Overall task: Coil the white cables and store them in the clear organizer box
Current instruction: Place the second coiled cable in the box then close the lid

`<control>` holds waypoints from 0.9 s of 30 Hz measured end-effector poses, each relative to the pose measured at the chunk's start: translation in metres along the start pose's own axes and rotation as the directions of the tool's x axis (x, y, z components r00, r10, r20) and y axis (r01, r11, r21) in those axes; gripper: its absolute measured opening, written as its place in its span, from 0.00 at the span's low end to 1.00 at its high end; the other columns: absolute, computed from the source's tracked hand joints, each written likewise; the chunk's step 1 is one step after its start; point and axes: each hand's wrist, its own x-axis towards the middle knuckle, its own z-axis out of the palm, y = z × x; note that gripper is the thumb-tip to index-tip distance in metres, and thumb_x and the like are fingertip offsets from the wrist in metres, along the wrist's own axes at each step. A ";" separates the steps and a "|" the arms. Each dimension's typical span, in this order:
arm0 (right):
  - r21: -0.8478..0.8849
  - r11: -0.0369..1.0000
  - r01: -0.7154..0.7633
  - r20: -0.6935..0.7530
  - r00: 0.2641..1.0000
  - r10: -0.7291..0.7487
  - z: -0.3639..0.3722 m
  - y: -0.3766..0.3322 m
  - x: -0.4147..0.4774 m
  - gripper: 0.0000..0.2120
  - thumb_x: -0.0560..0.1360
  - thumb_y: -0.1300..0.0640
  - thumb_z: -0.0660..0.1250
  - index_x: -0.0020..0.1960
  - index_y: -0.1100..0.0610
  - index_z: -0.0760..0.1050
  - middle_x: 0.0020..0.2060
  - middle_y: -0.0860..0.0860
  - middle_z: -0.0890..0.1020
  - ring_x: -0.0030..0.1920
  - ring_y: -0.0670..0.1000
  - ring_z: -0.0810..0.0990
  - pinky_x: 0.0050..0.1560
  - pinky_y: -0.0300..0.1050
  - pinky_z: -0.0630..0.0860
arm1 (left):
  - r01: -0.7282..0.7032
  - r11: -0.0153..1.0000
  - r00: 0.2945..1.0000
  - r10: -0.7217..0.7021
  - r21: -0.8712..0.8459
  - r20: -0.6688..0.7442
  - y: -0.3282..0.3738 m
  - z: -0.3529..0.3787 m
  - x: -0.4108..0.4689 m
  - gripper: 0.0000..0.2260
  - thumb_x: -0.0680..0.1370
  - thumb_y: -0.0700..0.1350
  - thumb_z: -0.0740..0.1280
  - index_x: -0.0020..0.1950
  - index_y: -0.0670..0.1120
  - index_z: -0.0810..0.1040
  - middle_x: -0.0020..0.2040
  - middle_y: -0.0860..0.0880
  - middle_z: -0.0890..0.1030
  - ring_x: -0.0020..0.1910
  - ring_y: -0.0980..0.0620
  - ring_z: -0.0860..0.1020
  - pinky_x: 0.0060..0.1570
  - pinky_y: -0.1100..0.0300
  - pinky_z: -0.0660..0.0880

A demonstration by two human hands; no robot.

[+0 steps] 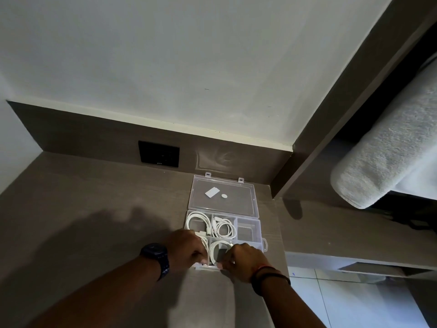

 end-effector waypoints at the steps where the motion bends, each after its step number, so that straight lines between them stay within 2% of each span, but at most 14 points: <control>1: -0.003 1.000 0.001 0.013 1.000 -0.001 0.000 0.000 0.000 0.19 0.73 0.42 0.63 0.50 0.56 0.81 0.50 0.56 0.84 0.50 0.58 0.81 0.48 0.46 0.75 | -0.002 1.000 1.000 0.002 0.016 -0.005 -0.001 0.001 -0.001 0.10 0.73 0.51 0.63 0.45 0.52 0.83 0.44 0.53 0.86 0.45 0.50 0.78 0.46 0.59 0.71; 5: -0.025 0.999 0.023 0.016 1.000 -0.022 0.000 -0.002 0.002 0.17 0.71 0.41 0.64 0.49 0.52 0.82 0.51 0.56 0.84 0.51 0.57 0.81 0.50 0.46 0.76 | 0.037 0.989 0.999 -0.038 0.145 0.008 -0.001 0.000 0.000 0.08 0.73 0.48 0.63 0.45 0.50 0.82 0.44 0.50 0.85 0.47 0.47 0.77 0.44 0.59 0.65; 9: -0.037 0.999 0.002 0.013 1.000 -0.002 -0.001 -0.002 0.004 0.18 0.70 0.40 0.64 0.50 0.52 0.81 0.52 0.56 0.83 0.51 0.57 0.81 0.49 0.45 0.75 | 0.051 0.944 0.989 -0.093 0.326 0.113 -0.003 0.001 -0.001 0.09 0.71 0.43 0.62 0.44 0.49 0.81 0.44 0.48 0.85 0.50 0.46 0.74 0.44 0.57 0.61; 12: -0.030 1.000 -0.006 0.007 1.000 0.007 -0.002 -0.002 0.006 0.20 0.69 0.39 0.65 0.50 0.53 0.80 0.52 0.56 0.83 0.51 0.58 0.81 0.48 0.46 0.75 | 0.003 0.881 0.999 -0.021 0.474 0.034 0.002 -0.003 0.000 0.04 0.67 0.46 0.69 0.40 0.51 0.82 0.38 0.53 0.85 0.43 0.50 0.77 0.45 0.60 0.66; 15: -0.041 0.999 0.018 0.016 1.000 -0.017 -0.007 -0.001 0.010 0.19 0.68 0.39 0.66 0.48 0.51 0.82 0.49 0.54 0.85 0.50 0.56 0.81 0.49 0.46 0.77 | -0.055 0.868 0.998 0.035 0.494 0.049 0.004 -0.002 0.005 0.04 0.67 0.47 0.70 0.40 0.50 0.82 0.38 0.53 0.85 0.44 0.50 0.76 0.44 0.59 0.65; 16: -0.037 0.999 0.021 0.015 1.000 -0.020 -0.008 -0.001 0.011 0.17 0.68 0.40 0.66 0.48 0.51 0.82 0.48 0.53 0.85 0.50 0.56 0.81 0.50 0.47 0.78 | -0.063 0.895 0.996 0.032 0.441 0.079 0.002 -0.002 0.008 0.05 0.69 0.47 0.69 0.42 0.50 0.83 0.40 0.52 0.85 0.46 0.49 0.75 0.43 0.59 0.64; 18: -0.007 1.000 0.022 0.014 1.000 -0.022 -0.011 0.001 0.014 0.15 0.67 0.41 0.67 0.45 0.51 0.83 0.47 0.53 0.85 0.49 0.56 0.81 0.51 0.47 0.79 | -0.085 0.950 0.970 0.011 0.302 0.242 -0.001 -0.006 0.014 0.07 0.73 0.46 0.66 0.46 0.48 0.83 0.47 0.49 0.84 0.52 0.47 0.72 0.45 0.57 0.64; 20: 0.056 0.998 0.013 0.016 1.000 -0.014 -0.014 0.003 0.016 0.14 0.66 0.41 0.67 0.41 0.50 0.83 0.44 0.54 0.85 0.47 0.55 0.81 0.49 0.45 0.78 | -0.105 0.979 0.964 0.057 0.174 0.258 -0.003 -0.009 0.019 0.07 0.73 0.46 0.67 0.46 0.47 0.83 0.47 0.48 0.84 0.52 0.48 0.72 0.46 0.57 0.67; 22: 0.164 0.986 -0.018 -0.016 1.000 0.021 -0.016 0.007 0.020 0.15 0.66 0.40 0.67 0.34 0.51 0.82 0.35 0.51 0.84 0.40 0.51 0.80 0.42 0.42 0.77 | -0.038 0.999 0.985 0.035 0.014 0.168 -0.006 -0.009 0.022 0.06 0.68 0.49 0.71 0.41 0.47 0.84 0.41 0.49 0.82 0.46 0.52 0.73 0.43 0.62 0.66; 24: 0.248 0.968 -0.038 -0.087 0.994 0.061 -0.022 0.011 0.023 0.16 0.68 0.41 0.69 0.28 0.51 0.80 0.28 0.47 0.80 0.34 0.48 0.78 0.37 0.39 0.72 | 0.057 0.992 0.998 -0.054 -0.113 0.027 -0.011 -0.012 0.025 0.09 0.64 0.52 0.74 0.36 0.48 0.83 0.35 0.51 0.80 0.40 0.54 0.74 0.40 0.62 0.69; 26: 0.292 0.956 -0.039 -0.197 0.975 0.100 -0.029 0.015 0.026 0.15 0.71 0.45 0.68 0.31 0.53 0.80 0.29 0.48 0.80 0.33 0.49 0.78 0.38 0.38 0.71 | 0.158 0.968 0.968 -0.190 -0.197 -0.161 -0.018 -0.020 0.032 0.14 0.62 0.56 0.77 0.31 0.46 0.80 0.34 0.50 0.80 0.38 0.52 0.76 0.39 0.58 0.74; 27: 0.317 0.948 -0.038 -0.277 0.952 0.131 -0.033 0.017 0.029 0.14 0.73 0.47 0.67 0.34 0.54 0.81 0.31 0.51 0.82 0.35 0.50 0.79 0.38 0.39 0.72 | 0.191 0.950 0.926 -0.258 -0.246 -0.274 -0.022 -0.024 0.037 0.14 0.63 0.55 0.77 0.30 0.46 0.80 0.34 0.48 0.81 0.37 0.51 0.76 0.40 0.56 0.75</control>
